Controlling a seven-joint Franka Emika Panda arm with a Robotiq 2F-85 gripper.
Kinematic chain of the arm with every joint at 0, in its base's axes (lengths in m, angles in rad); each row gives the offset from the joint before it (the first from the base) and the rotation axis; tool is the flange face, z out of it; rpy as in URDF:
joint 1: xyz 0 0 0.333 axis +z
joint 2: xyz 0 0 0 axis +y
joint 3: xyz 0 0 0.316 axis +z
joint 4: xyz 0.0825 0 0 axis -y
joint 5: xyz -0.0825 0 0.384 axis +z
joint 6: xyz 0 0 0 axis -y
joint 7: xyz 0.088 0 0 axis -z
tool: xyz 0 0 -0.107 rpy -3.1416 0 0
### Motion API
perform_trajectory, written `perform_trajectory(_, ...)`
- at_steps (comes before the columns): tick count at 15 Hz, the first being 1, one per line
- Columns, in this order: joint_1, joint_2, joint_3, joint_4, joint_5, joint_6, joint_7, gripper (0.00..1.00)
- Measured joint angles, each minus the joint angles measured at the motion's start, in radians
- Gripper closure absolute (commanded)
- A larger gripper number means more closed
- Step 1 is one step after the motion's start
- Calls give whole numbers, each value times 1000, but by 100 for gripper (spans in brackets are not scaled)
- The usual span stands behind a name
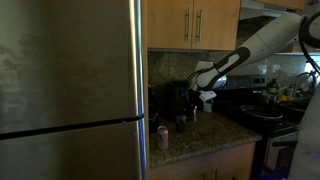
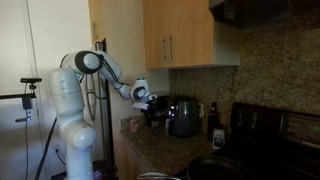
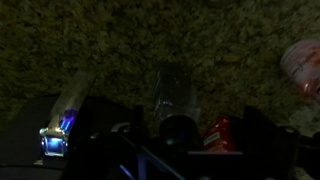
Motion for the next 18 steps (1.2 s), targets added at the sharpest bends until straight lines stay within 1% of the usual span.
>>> perform_trajectory(1, -6, 26, 6, 16, -13, 19, 31, 0)
perform_trajectory(3, -12, 51, 12, 34, -17, 30, 48, 0)
perform_trajectory(5, -14, 54, 13, 39, -23, 30, 59, 0)
perform_trajectory(7, -16, 60, 14, 39, -26, 35, 95, 0)
perform_trajectory(10, -16, 91, 18, 44, -29, 94, 155, 0)
perform_trajectory(12, -16, 118, 21, 52, -57, 133, 205, 0)
perform_trajectory(13, -16, 132, 21, 58, -75, 148, 231, 3)
perform_trajectory(14, -16, 145, 22, 62, -94, 158, 253, 26)
perform_trajectory(15, -16, 157, 22, 68, -113, 168, 273, 28)
perform_trajectory(16, -16, 169, 21, 71, -133, 186, 294, 32)
perform_trajectory(17, -16, 181, 21, 73, -150, 203, 314, 41)
perform_trajectory(18, -16, 192, 20, 74, -164, 221, 333, 47)
